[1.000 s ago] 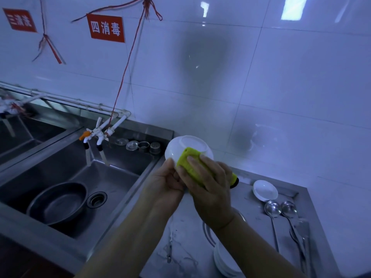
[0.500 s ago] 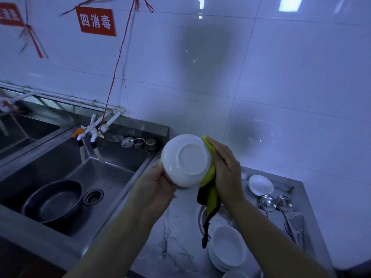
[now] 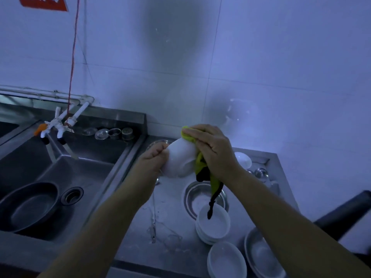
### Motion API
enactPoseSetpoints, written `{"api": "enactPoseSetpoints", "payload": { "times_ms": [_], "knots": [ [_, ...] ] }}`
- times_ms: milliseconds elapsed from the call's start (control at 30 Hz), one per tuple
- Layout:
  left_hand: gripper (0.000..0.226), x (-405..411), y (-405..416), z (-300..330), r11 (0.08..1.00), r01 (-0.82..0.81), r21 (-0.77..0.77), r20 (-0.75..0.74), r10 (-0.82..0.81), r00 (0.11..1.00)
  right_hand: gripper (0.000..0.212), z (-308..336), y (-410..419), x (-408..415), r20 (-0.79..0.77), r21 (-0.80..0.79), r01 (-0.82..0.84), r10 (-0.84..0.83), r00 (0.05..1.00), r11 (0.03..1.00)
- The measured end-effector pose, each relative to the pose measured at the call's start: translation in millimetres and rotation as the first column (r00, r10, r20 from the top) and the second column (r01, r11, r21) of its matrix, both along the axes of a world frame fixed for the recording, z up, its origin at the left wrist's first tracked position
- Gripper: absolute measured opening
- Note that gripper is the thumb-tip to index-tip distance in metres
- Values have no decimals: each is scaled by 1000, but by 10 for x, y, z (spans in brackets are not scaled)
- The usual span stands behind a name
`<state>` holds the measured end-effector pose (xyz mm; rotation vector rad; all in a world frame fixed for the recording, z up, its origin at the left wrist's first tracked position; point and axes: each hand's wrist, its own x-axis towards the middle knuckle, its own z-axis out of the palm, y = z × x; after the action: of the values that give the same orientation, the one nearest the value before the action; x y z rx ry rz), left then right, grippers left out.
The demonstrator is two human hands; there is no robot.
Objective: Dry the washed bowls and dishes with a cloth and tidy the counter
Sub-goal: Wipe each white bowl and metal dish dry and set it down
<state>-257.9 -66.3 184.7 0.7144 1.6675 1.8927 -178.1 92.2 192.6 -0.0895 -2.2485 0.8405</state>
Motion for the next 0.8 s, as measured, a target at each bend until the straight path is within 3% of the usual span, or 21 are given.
{"api": "enactPoseSetpoints", "payload": {
  "times_ms": [100, 233, 400, 500, 600, 700, 733, 800],
  "knots": [
    [28, 70, 140, -115, 998, 68, 14, 45, -68, 997, 33, -165, 197, 225, 67, -213, 84, -71, 995, 973],
    [27, 222, 320, -380, 980, 197, -30, 9, -197, 980, 29, -468, 370, 687, 136, -316, 244, -211, 968, 917],
    [21, 483, 510, -935, 899, 277, -339, -229, -365, 902, 33, -785, 480, 1251, 181, -438, 467, -433, 883, 768],
    [15, 754, 524, -1323, 808, 235, -541, -461, -518, 720, 32, -911, 486, 1547, 216, -540, 549, -525, 823, 638],
    [19, 1040, 462, -1591, 775, 211, -596, -630, -614, 475, 30, -1010, 430, 1779, 224, -628, 570, -579, 784, 529],
    [24, 1210, 422, -1719, 687, 242, -685, -670, -725, 163, 31, -1069, 350, 1943, 217, -637, 599, -632, 744, 486],
    [18, 1240, 405, -1761, 670, 245, -701, -687, -726, 22, 32, -1085, 321, 1984, 215, -641, 606, -648, 730, 471],
    [21, 1299, 375, -1828, 657, 255, -709, -702, -691, -171, 33, -1111, 265, 2053, 207, -656, 613, -676, 707, 441]
  ]
}}
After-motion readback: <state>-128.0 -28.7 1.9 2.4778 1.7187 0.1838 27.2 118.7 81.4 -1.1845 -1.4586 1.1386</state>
